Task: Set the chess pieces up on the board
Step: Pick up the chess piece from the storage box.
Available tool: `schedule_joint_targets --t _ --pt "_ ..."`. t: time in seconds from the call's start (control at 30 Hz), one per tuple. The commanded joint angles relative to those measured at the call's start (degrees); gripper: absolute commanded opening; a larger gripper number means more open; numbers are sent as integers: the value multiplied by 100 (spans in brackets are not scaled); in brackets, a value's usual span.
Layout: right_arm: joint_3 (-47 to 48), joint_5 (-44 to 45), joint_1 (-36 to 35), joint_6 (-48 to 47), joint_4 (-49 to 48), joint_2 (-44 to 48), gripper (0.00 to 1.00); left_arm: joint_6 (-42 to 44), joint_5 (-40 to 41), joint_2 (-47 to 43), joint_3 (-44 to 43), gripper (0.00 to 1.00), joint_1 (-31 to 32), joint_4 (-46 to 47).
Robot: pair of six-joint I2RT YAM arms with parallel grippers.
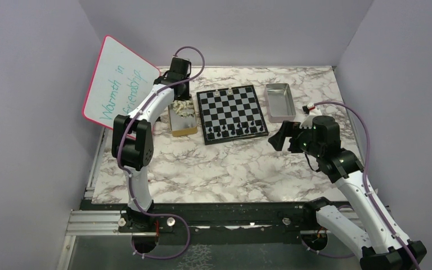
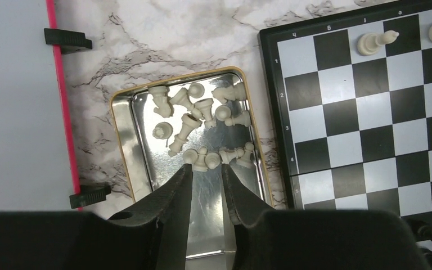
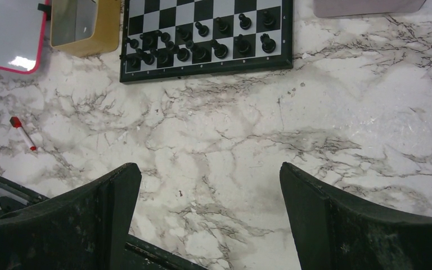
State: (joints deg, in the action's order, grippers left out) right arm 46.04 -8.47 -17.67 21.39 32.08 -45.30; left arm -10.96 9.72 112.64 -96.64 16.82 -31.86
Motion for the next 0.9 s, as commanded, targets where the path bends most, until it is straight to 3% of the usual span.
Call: schedule_joint_targets --t 0.0,0.87 --pt "-69 -125 9 -58 -212 97 100 -125 74 277 -8 26 -62 39" --pt "-214 14 7 -73 -210 119 100 -20 84 1048 -13 24 -114 79"
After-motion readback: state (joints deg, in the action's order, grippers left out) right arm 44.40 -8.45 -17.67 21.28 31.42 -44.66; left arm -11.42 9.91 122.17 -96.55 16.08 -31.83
